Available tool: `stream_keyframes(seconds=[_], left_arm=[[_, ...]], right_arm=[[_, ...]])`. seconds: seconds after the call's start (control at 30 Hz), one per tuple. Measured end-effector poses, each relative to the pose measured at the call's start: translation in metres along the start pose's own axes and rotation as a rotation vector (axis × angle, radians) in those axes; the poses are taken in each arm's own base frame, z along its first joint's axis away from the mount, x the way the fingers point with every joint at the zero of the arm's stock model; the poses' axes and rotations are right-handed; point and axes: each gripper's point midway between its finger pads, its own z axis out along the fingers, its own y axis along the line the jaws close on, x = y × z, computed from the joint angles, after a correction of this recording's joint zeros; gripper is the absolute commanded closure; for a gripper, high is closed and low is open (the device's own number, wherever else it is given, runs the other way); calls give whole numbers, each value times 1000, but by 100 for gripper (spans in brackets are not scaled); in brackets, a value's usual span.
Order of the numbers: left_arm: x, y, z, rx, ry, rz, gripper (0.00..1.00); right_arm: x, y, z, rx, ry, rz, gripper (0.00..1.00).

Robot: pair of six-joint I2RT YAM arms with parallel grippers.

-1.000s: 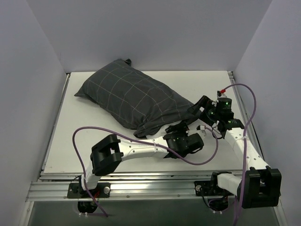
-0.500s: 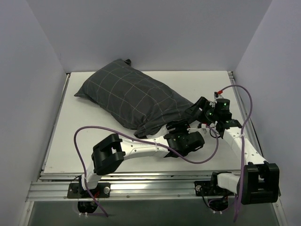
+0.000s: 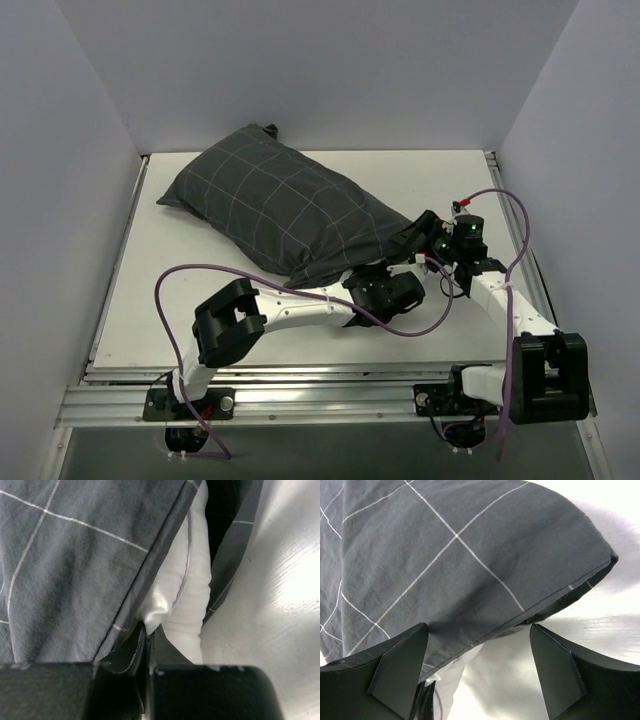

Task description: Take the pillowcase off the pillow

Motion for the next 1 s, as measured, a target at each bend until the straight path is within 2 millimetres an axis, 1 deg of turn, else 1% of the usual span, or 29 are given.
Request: stream_keyframes(seconds=[0.13, 0.27, 0.3, 0.33, 0.4, 0.43, 0.5, 0.53, 0.6, 0.63, 0.7, 0.73, 0.8, 0.87, 1.0], left_arm=[[-3, 4, -3, 21, -10, -51, 98], [-3, 7, -8, 54, -13, -98, 98], [-3, 8, -10, 63, -13, -107, 98], [-3, 10, -12, 71, -14, -115, 98], [-5, 14, -17, 86, -17, -134, 98], [-5, 15, -20, 92, -19, -140, 98], [-5, 18, -23, 102, -20, -161, 98], [-4, 20, -25, 107, -19, -170, 98], [-1, 22, -29, 123, -18, -188, 98], [2, 23, -32, 130, -16, -194, 98], [6, 25, -36, 139, -13, -204, 98], [8, 26, -38, 142, -11, -210, 98], [13, 28, -41, 146, -6, -220, 98], [19, 29, -44, 148, -1, -230, 98], [32, 31, -51, 165, 6, -262, 98]], right_arm=[[1, 0, 2, -17, -13, 15, 27], [2, -1, 4, -31, -25, 37, 30], [2, 0, 5, -37, -29, 41, 32], [1, 0, 6, -42, -34, 45, 36], [-1, 3, 8, -58, -44, 52, 40], [-2, 5, 10, -65, -47, 54, 47], [-4, 6, 12, -72, -55, 54, 55], [-5, 6, 13, -74, -60, 53, 66], [-7, 6, 14, -76, -66, 52, 77], [-7, 6, 14, -76, -68, 53, 85], [-8, 6, 15, -74, -68, 56, 91], [-8, 6, 15, -73, -68, 56, 95], [-10, 7, 15, -69, -70, 52, 100], [-16, 11, 14, -64, -78, 44, 100], [-34, 23, 11, -72, -115, 12, 100]])
